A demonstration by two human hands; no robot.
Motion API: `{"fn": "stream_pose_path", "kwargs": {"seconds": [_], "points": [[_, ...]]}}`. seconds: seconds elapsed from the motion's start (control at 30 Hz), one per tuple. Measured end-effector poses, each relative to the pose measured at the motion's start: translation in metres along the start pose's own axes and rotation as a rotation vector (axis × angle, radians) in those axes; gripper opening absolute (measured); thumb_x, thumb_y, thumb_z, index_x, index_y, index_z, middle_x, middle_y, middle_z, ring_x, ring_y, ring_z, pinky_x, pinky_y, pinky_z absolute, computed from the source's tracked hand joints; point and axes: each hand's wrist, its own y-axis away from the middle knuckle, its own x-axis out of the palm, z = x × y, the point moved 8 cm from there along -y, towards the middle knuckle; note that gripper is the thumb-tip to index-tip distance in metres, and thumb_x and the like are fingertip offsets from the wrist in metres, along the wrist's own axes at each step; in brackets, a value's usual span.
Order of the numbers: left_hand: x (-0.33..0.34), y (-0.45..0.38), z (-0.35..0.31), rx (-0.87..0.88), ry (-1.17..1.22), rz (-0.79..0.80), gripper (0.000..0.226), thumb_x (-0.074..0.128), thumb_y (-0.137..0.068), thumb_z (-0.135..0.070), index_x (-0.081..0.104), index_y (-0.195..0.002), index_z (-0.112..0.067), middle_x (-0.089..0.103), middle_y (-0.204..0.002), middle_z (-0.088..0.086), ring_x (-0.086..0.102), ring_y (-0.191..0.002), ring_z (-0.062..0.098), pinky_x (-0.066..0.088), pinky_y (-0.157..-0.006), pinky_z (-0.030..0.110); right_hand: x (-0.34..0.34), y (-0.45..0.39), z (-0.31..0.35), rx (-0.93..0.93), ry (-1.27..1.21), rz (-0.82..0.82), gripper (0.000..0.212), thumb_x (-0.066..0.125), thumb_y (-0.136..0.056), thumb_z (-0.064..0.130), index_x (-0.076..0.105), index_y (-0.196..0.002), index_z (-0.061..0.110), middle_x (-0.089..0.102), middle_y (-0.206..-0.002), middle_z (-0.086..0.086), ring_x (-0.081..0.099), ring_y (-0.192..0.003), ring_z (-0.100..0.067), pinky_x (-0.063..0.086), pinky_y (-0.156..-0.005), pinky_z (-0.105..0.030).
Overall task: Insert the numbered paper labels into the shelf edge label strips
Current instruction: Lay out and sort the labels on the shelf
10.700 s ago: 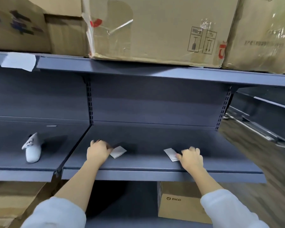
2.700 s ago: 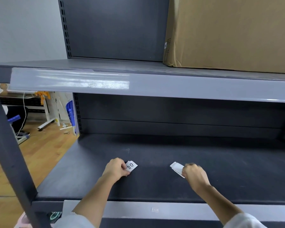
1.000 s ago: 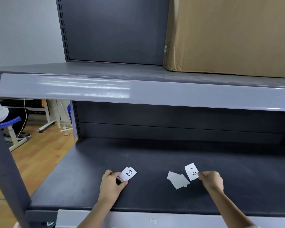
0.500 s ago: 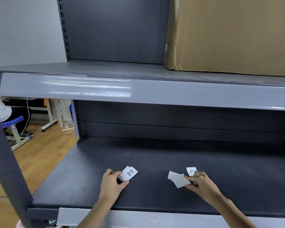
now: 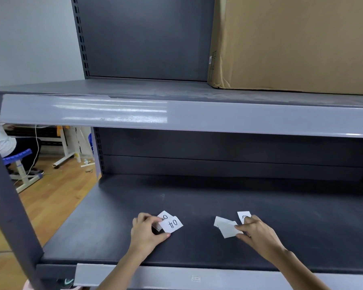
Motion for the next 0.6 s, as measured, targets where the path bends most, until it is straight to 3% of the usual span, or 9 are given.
{"fn": "stream_pose_path", "kwargs": {"seconds": [0.1, 0.2, 0.27, 0.37, 0.43, 0.53, 0.6], "points": [[0.004, 0.006, -0.007, 0.023, -0.082, 0.028, 0.04, 0.076, -0.059, -0.047, 0.05, -0.089, -0.041, 0.032, -0.096, -0.022, 0.028, -0.1, 0.007, 0.022, -0.084, 0.021, 0.001, 0.0, -0.001, 0.007, 0.017, 0.006, 0.028, 0.048, -0.092, 0.035, 0.061, -0.115, 0.026, 0.025, -0.067, 0.016, 0.046, -0.111, -0.015, 0.027, -0.056, -0.019], [0.003, 0.01, -0.013, 0.024, -0.136, 0.051, 0.071, 0.054, -0.039, -0.072, 0.058, -0.101, -0.038, 0.031, -0.106, -0.018, 0.023, -0.101, 0.004, 0.017, -0.088, 0.022, 0.001, 0.001, 0.0, 0.02, 0.044, 0.021, 0.029, 0.046, -0.093, 0.036, 0.06, -0.116, 0.027, 0.035, -0.08, 0.01, 0.046, -0.113, -0.014, 0.029, -0.059, -0.019], [-0.005, 0.011, -0.011, 0.0, -0.105, -0.008, 0.083, 0.042, -0.036, -0.077, 0.058, -0.107, -0.037, 0.034, -0.109, -0.016, 0.028, -0.104, 0.006, 0.021, -0.091, 0.024, 0.0, 0.0, 0.0, 0.041, 0.051, 0.027, 0.03, 0.047, -0.092, 0.036, 0.059, -0.118, 0.027, 0.042, -0.089, 0.008, 0.045, -0.115, -0.013, 0.031, -0.066, -0.02], [-0.014, 0.01, 0.001, -0.094, -0.131, -0.05, 0.073, 0.058, -0.06, -0.07, 0.053, -0.121, -0.03, 0.038, -0.123, -0.006, 0.031, -0.12, 0.017, 0.028, -0.102, 0.032, -0.004, -0.003, 0.0, 0.079, -0.005, 0.028, 0.039, 0.053, -0.089, 0.033, 0.051, -0.128, 0.028, 0.053, -0.096, 0.011, 0.044, -0.114, -0.01, 0.033, -0.071, -0.018], [-0.013, 0.008, 0.007, -0.14, -0.222, -0.023, 0.062, 0.06, -0.075, -0.056, 0.048, -0.128, -0.026, 0.035, -0.13, -0.003, 0.029, -0.124, 0.02, 0.029, -0.105, 0.034, -0.002, -0.006, -0.001, 0.091, -0.091, 0.086, 0.05, 0.055, -0.088, 0.031, 0.041, -0.136, 0.029, 0.041, -0.08, 0.02, 0.039, -0.105, -0.008, 0.035, -0.074, -0.02], [-0.01, 0.007, 0.009, -0.171, -0.235, 0.003, 0.055, 0.059, -0.079, -0.05, 0.048, -0.128, -0.025, 0.035, -0.131, -0.002, 0.029, -0.124, 0.02, 0.03, -0.105, 0.034, 0.004, -0.009, 0.001, 0.091, -0.152, 0.211, 0.052, 0.054, -0.088, 0.029, 0.039, -0.137, 0.031, 0.03, -0.071, 0.019, 0.033, -0.1, -0.009, 0.037, -0.081, -0.025], [-0.011, 0.007, 0.009, -0.184, -0.211, -0.003, 0.051, 0.06, -0.08, -0.047, 0.051, -0.125, -0.026, 0.037, -0.13, -0.002, 0.029, -0.124, 0.02, 0.03, -0.105, 0.034, 0.004, -0.012, 0.0, 0.1, -0.154, 0.238, 0.049, 0.055, -0.087, 0.029, 0.043, -0.135, 0.028, 0.028, -0.071, 0.02, 0.029, -0.096, -0.007, 0.035, -0.078, -0.024]]}}
